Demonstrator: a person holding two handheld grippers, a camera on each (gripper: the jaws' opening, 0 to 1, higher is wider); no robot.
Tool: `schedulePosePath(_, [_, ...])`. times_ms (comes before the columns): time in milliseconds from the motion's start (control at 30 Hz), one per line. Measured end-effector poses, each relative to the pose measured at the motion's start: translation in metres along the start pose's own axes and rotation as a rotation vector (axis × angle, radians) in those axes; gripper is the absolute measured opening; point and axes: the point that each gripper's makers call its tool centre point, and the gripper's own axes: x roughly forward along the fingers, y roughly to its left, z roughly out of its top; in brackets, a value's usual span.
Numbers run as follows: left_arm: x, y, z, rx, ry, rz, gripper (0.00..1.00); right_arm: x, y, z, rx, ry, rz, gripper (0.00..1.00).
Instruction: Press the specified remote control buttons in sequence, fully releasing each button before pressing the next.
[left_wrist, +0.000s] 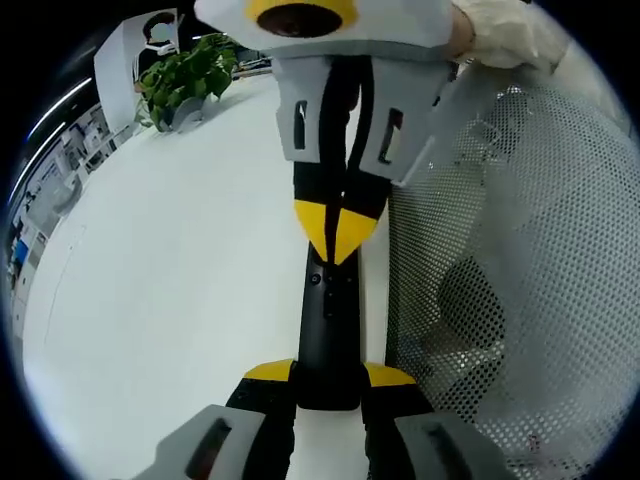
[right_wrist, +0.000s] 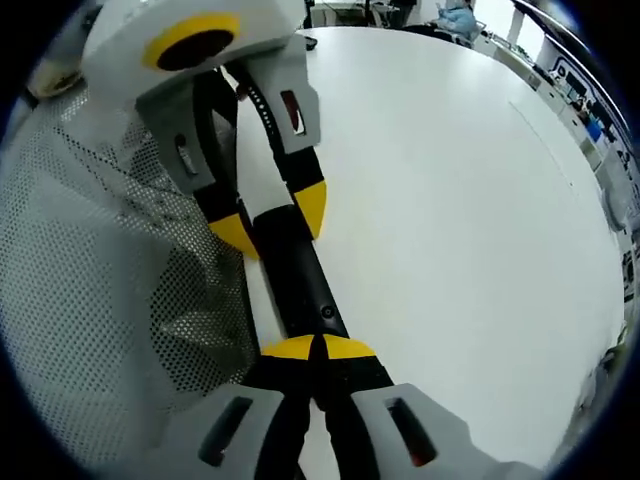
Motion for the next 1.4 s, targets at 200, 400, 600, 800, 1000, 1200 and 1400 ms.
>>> schedulePosePath(200, [0.000, 0.001, 0.001, -0.038, -0.002, -0.001, 0.25, 0.000, 0.001, 0.001, -0.060, -0.030, -0.021, 0.00])
schedulePosePath(400, [0.000, 0.000, 0.001, -0.046, -0.002, 0.000, 0.25, -0.002, 0.005, 0.000, -0.046, -0.071, 0.007, 0.02])
schedulePosePath(600, [0.000, 0.000, 0.001, -0.056, -0.005, -0.003, 0.25, -0.005, 0.012, -0.013, -0.029, -0.050, 0.027, 0.00])
schedulePosePath(800, [0.000, 0.000, 0.001, -0.048, -0.005, -0.005, 0.25, -0.004, 0.011, -0.013, -0.024, -0.057, 0.003, 0.00])
schedulePosePath(1000, [0.001, 0.001, 0.001, -0.043, -0.006, -0.006, 0.25, -0.005, 0.003, -0.011, -0.061, -0.052, -0.054, 0.00])
schedulePosePath(1200, [0.001, 0.000, 0.001, -0.044, -0.006, -0.006, 0.25, -0.005, 0.004, -0.012, -0.072, -0.039, -0.046, 0.00])
schedulePosePath(1400, [0.001, 0.000, 0.001, -0.042, -0.004, -0.005, 0.25, -0.004, 0.006, -0.012, -0.239, -0.013, -0.028, 0.00])
